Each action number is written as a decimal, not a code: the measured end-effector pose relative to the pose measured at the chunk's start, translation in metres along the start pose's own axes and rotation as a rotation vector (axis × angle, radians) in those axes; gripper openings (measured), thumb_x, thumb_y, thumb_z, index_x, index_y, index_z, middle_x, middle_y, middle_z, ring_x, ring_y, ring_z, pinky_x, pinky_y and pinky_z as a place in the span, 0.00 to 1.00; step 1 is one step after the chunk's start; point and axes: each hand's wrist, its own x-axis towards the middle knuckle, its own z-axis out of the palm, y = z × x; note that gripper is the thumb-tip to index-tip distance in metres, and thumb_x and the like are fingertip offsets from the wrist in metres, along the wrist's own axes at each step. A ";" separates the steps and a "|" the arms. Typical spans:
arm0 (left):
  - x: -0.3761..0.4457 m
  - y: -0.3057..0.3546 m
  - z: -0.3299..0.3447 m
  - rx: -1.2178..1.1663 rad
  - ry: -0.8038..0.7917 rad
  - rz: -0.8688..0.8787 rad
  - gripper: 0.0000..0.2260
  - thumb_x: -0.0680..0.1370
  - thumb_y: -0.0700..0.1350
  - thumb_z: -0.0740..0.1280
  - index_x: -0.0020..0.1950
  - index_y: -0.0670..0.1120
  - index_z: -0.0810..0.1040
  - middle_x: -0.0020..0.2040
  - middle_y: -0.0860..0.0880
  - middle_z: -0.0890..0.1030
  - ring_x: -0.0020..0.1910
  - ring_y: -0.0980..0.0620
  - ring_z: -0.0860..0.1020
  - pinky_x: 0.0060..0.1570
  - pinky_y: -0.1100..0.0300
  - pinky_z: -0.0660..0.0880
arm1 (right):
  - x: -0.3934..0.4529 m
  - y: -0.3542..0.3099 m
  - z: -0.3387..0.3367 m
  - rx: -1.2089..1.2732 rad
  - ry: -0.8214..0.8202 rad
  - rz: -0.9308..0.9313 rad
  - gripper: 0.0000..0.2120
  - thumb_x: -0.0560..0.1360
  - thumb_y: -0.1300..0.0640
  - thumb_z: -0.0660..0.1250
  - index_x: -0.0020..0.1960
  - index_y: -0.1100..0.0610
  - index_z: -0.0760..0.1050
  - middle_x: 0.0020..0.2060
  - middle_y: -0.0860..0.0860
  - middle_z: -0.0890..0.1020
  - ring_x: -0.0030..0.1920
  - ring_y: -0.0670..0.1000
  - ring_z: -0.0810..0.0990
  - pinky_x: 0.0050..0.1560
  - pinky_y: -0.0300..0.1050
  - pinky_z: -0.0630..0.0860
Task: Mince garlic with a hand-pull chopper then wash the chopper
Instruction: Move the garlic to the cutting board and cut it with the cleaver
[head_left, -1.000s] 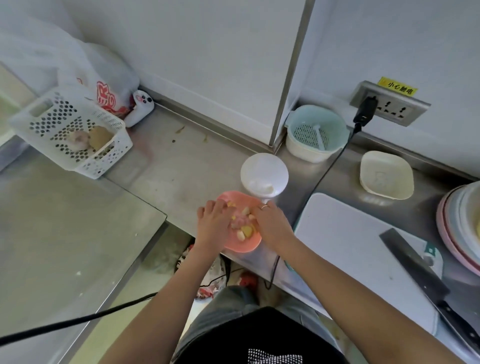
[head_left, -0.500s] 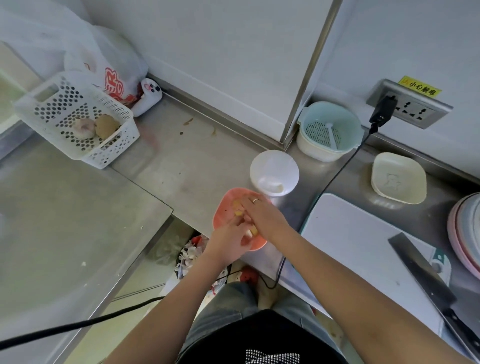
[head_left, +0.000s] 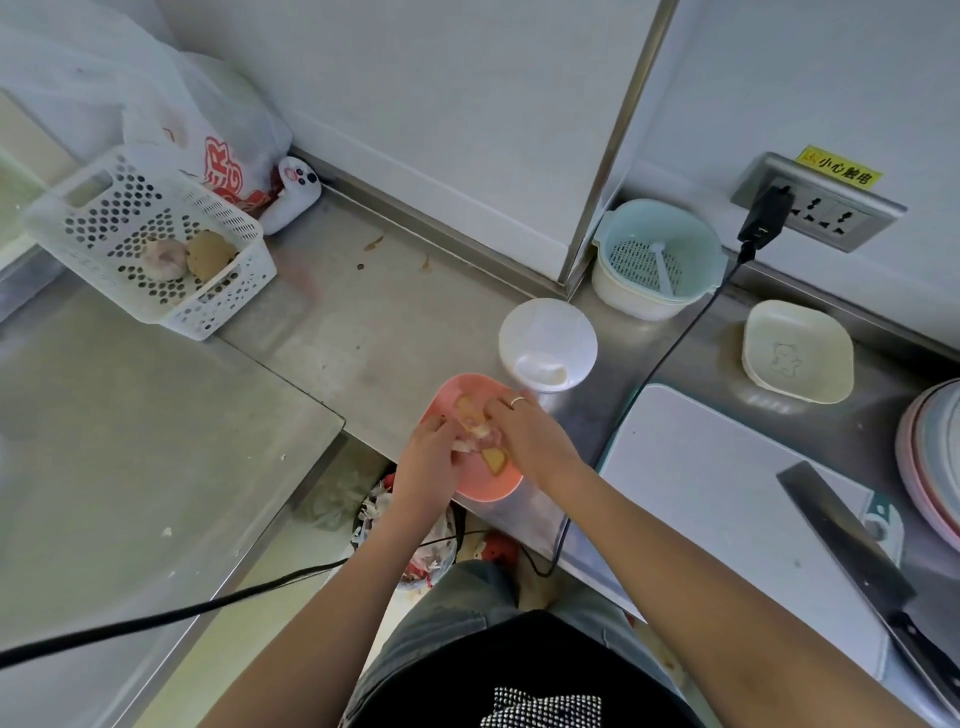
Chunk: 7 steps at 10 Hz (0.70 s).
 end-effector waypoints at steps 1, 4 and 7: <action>0.002 0.001 0.003 0.039 -0.040 0.010 0.11 0.72 0.36 0.65 0.52 0.42 0.81 0.51 0.44 0.78 0.51 0.43 0.75 0.48 0.54 0.73 | -0.002 -0.001 0.003 0.040 -0.057 -0.023 0.18 0.79 0.61 0.58 0.69 0.55 0.69 0.65 0.56 0.71 0.64 0.58 0.69 0.61 0.48 0.68; 0.004 0.006 0.006 0.147 -0.082 0.016 0.07 0.77 0.43 0.64 0.53 0.44 0.76 0.56 0.44 0.75 0.56 0.42 0.71 0.53 0.52 0.71 | -0.005 0.000 0.004 0.030 -0.029 0.026 0.11 0.80 0.60 0.58 0.60 0.59 0.73 0.58 0.57 0.74 0.57 0.58 0.72 0.54 0.49 0.70; 0.000 0.027 0.000 -0.180 0.176 -0.092 0.01 0.76 0.41 0.67 0.46 0.44 0.76 0.42 0.51 0.78 0.41 0.50 0.75 0.40 0.60 0.70 | -0.013 -0.011 -0.025 0.757 0.309 0.271 0.08 0.74 0.58 0.70 0.53 0.55 0.81 0.42 0.44 0.82 0.43 0.42 0.80 0.47 0.30 0.74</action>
